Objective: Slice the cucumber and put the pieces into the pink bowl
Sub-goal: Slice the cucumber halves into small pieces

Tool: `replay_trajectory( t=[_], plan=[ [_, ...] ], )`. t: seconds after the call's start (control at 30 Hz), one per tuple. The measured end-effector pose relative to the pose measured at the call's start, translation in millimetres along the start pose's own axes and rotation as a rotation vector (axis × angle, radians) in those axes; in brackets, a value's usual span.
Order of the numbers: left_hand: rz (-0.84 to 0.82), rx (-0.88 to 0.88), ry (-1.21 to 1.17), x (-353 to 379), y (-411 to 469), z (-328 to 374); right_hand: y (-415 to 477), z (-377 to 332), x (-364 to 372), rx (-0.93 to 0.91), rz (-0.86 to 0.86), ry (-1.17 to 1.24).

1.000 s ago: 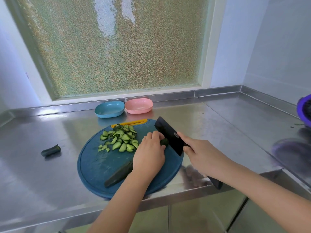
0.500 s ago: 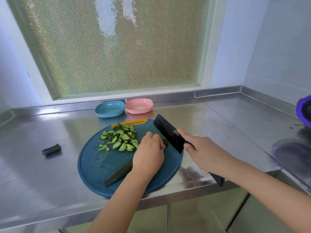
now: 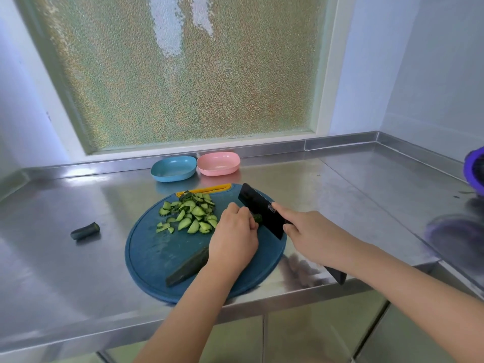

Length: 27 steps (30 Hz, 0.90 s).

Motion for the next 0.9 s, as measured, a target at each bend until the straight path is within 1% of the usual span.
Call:
replay_trajectory(
  t=[0.13,0.2,0.53,0.9],
  plan=[
    [0.008,0.009,0.007,0.2,1.1,0.0,-7.0,8.0,-7.5,0.028,0.061,0.127],
    [0.005,0.009,0.009,0.8,1.6,-0.5,-6.1,6.8,-11.1,0.019,0.078,0.152],
    [0.000,0.014,0.012,0.7,1.1,-0.4,-8.2,-3.5,-10.5,0.002,0.026,0.051],
    [-0.006,0.018,0.012,0.6,1.1,0.6,0.2,-2.6,-1.4,-0.001,0.000,0.039]
  ],
)
Point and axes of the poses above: each hand's wrist, its own y-axis towards the middle knuckle, its own x-axis out of the palm, z = x × y, the point moved 8 cm from there along y, towards the middle knuckle, and after that the axes turned 4 degrees about y, right-handed, at the moved point
